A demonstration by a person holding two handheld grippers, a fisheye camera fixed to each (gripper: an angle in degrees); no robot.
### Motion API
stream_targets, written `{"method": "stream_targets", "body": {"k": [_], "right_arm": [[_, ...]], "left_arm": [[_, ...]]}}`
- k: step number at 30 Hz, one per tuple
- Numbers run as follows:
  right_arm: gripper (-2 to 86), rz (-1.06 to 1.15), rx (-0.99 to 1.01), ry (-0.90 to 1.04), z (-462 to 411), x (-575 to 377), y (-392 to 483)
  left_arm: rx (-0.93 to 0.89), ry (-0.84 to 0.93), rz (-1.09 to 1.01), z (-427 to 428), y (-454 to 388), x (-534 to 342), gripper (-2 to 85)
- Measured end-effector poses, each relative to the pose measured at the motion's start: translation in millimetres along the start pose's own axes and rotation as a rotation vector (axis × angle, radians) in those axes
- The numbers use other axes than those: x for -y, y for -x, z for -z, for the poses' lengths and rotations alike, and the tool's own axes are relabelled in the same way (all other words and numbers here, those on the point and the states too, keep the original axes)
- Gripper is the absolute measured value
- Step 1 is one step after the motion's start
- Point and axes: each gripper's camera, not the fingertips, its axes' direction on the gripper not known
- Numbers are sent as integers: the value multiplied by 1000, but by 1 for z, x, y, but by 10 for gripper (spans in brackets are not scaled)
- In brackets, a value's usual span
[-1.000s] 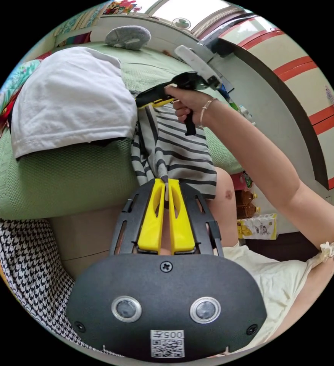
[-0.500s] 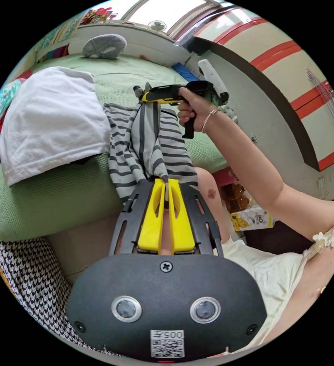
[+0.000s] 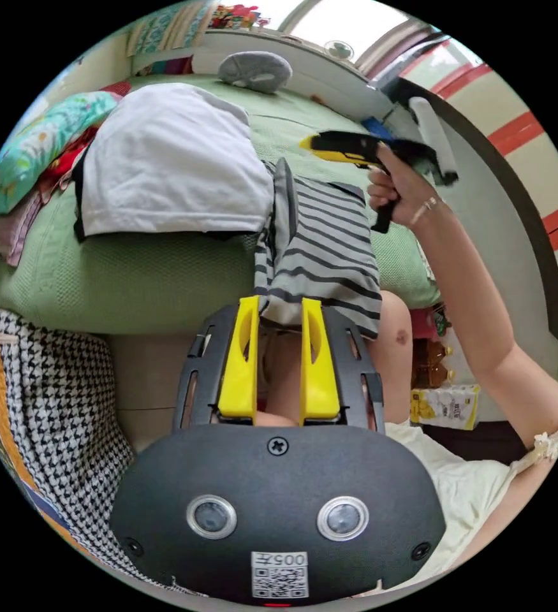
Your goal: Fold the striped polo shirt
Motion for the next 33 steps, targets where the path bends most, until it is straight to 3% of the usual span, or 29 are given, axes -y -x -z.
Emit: {"method": "stream_targets", "body": {"k": [2,5,9,15,19,25,29,33], "right_arm": [[96,46,-186,-47,22,-26,-10],[116,18,-297,-62,43,-55,-42],[150,-96,-243,-23,49,-82,-92],[151,-245,-106,121,2,-103,-137],[48,-230,26,136,-25,-102,-140],[-3,-176,-115,-8,27,-59,-143],[35,-216,-235,-64,71,-7,-158],[72,-140,-301,-113,95,-23,-144]], "left_arm": [[-65,-20,33,1,12,-4,112],[-114,-48,66,1,23,-3,117],[-175,-97,80,0,32,4,137],[-226,62,61,-62,23,33,123],[-174,116,46,-89,8,47,63],[-231,3,-6,-86,-20,92,52],[-150,-59,-71,-97,-56,151,65],[-103,-88,-70,-103,-72,169,68]]}}
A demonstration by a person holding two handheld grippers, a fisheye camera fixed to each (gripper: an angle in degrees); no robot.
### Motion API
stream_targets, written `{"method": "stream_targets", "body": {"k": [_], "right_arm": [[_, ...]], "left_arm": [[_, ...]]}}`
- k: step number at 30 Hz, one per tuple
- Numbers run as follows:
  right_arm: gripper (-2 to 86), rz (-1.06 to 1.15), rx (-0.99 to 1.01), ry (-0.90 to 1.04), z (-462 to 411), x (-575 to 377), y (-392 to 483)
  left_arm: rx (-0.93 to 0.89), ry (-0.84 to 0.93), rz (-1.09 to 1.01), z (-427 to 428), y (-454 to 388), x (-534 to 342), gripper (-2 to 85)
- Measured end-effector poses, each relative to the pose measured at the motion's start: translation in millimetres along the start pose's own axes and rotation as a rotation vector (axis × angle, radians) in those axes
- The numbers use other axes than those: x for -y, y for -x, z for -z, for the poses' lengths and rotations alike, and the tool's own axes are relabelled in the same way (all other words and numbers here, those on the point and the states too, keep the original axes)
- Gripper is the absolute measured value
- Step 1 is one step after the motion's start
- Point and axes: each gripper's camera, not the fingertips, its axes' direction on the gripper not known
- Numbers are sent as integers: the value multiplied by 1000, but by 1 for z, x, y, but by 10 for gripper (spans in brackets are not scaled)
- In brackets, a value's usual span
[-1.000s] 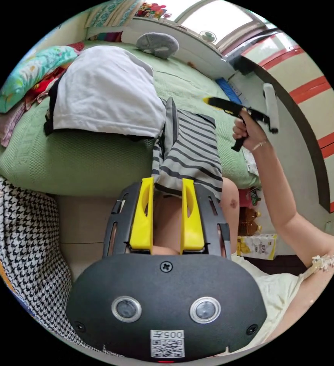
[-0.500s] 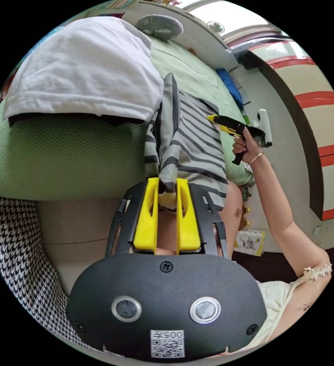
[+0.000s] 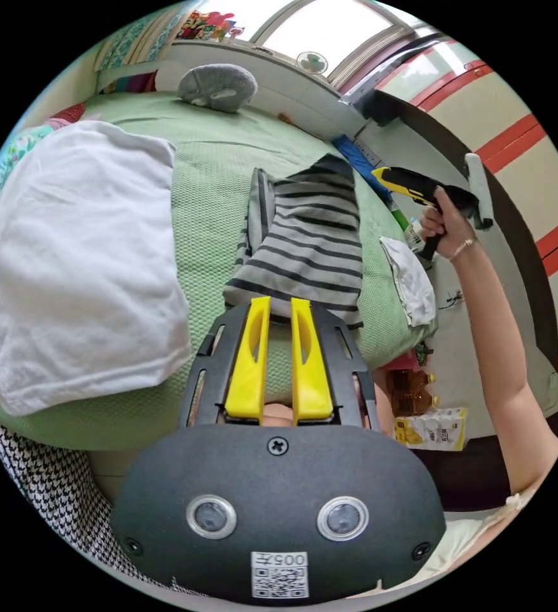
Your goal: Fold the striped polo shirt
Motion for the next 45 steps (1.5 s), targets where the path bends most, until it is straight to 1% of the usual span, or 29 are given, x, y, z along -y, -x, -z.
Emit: {"method": "stream_targets", "body": {"k": [3,5,9,11,13,16,18,21,23,25,28,30,33,34,35,37,40,45], "right_arm": [[95,98,-48,26,8,-57,14],[107,140,-55,15,13,-120,23],[115,106,-88,17,15,-205,33],[112,88,-105,11,10,-243,44],[109,90,-159,34,1,-259,54],[102,141,-210,60,-14,-265,74],[92,149,-255,87,-26,-263,82],[53,140,-267,66,-38,-256,89],[-1,135,-238,49,-39,-251,91],[-9,113,-232,73,-31,-250,87],[-13,-4,-161,20,2,-261,71],[-14,-45,-175,11,14,-273,63],[-13,-83,-211,44,5,-296,46],[-12,-95,-205,90,-6,-302,38],[-12,-97,-176,119,-13,-308,30],[-11,-123,-124,87,-8,-316,19],[-9,-186,-69,115,4,-327,2],[5,-171,-65,31,37,-319,10]], "left_arm": [[31,11,-17,-13,-6,-4,70],[33,14,2,-23,-7,-5,73],[33,-24,13,-32,-12,4,81],[90,-32,3,-39,-18,17,83],[128,-8,-6,-48,-21,28,84],[162,18,-26,-61,-25,44,88],[150,24,-49,-70,-27,53,96],[149,86,-44,-90,-26,68,102],[172,92,-39,-100,-27,77,82],[192,99,-27,-104,-29,81,66],[143,98,-36,-106,-35,82,65],[97,115,-54,-110,-40,80,65],[25,180,-69,-122,-46,74,62],[-6,195,-74,-125,-48,72,66],[-32,198,-80,-125,-49,70,73],[-54,197,-82,-120,-49,67,79],[-27,159,-71,-106,-44,66,83],[80,76,-89,-81,-49,88,90]]}}
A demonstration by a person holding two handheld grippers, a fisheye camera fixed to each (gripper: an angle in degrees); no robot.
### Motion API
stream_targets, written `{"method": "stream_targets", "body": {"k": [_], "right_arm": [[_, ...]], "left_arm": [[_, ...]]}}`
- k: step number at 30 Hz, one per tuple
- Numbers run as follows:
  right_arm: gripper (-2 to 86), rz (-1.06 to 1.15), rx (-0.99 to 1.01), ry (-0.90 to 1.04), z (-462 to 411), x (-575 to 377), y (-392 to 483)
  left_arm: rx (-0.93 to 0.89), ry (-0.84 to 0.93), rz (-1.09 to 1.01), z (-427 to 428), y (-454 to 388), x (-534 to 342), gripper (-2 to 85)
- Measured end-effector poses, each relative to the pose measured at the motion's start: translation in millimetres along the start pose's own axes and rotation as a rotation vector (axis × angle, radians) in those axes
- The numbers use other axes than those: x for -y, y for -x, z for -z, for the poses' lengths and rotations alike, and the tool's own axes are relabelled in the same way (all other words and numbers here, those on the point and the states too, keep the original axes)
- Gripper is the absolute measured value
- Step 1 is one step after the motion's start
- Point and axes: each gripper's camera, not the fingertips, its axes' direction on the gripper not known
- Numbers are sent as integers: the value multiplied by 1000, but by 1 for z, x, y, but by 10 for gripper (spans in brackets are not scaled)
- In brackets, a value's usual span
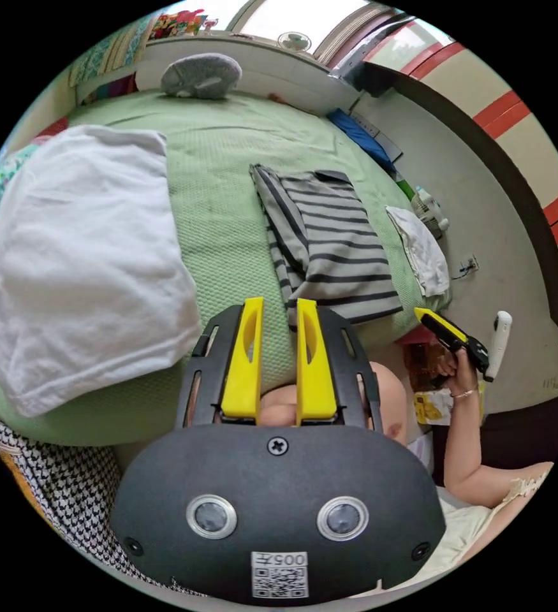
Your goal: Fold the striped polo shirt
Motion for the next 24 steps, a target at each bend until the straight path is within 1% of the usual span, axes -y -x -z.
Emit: {"method": "stream_targets", "body": {"k": [2,6,10,13,16,19,21,24], "right_arm": [[29,47,-5,-48,9,21,21],[67,118,33,-108,6,62,51],[126,158,81,-119,-17,112,75],[133,227,48,-146,-41,144,92],[132,255,14,-99,-73,170,97],[122,204,-26,-59,-97,179,86],[118,192,28,-40,-102,176,77],[114,160,101,-31,-97,172,67]], "left_arm": [[59,-44,-17,4,-10,23,96],[65,-70,-29,-9,-27,67,118],[89,-101,3,-33,-35,123,138],[89,-120,52,-53,-32,167,141],[96,-52,73,-86,-30,206,148],[45,27,94,-124,-25,222,155],[8,69,128,-141,-22,227,140],[41,97,110,-146,-27,235,114]]}}
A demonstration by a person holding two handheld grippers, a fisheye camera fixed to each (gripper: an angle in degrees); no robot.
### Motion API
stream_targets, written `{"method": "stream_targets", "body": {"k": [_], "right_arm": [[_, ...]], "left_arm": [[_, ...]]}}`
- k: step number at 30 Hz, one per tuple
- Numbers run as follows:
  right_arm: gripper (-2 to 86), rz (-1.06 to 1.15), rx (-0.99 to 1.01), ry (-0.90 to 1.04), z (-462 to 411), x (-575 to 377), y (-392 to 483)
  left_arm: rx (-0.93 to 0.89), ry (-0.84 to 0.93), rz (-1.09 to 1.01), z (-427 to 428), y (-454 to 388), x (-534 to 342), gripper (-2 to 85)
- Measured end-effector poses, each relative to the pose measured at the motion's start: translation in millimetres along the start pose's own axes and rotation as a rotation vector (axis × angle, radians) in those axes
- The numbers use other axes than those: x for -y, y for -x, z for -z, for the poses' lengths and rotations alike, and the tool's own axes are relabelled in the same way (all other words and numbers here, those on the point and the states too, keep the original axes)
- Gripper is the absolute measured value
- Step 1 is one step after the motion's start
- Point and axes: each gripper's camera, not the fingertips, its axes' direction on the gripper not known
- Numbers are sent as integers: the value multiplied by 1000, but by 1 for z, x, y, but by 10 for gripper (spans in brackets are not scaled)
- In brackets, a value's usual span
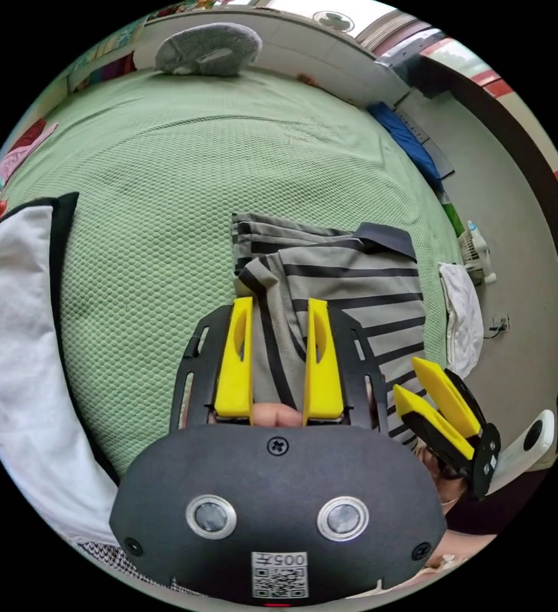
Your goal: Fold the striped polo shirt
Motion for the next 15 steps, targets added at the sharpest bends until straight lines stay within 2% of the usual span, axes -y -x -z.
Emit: {"method": "stream_targets", "body": {"k": [5,9,12,15], "right_arm": [[108,58,-94,-2,0,7,10],[100,33,-56,9,-3,12,14],[96,36,-15,0,-3,18,16],[95,28,-40,-13,-2,22,14]], "left_arm": [[39,-36,-96,26,-23,3,17],[7,-138,-141,44,-32,2,5],[73,-125,-149,31,-39,5,1],[144,-230,-197,38,-51,1,0]]}}
